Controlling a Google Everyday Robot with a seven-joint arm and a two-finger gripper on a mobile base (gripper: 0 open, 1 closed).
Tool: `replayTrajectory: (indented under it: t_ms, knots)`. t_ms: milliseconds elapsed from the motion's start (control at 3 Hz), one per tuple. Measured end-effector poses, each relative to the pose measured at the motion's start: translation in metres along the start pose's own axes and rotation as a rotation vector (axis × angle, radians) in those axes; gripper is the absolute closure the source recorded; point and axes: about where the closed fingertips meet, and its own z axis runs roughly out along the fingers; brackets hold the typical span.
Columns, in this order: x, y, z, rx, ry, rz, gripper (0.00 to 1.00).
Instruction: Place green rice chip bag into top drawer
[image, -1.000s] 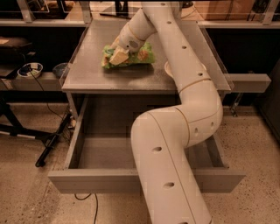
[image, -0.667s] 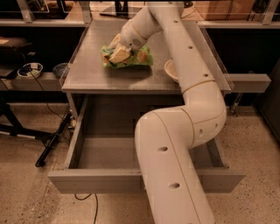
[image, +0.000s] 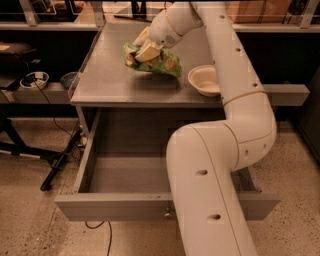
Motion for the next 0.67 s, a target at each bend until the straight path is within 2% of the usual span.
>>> replayTrajectory:
  t_ms: [333, 667]
  knots:
    - [0.002, 0.000, -0.021, 0.026, -0.006, -0.005, 1.00]
    - [0.010, -0.005, -0.036, 0.075, 0.005, 0.021, 1.00]
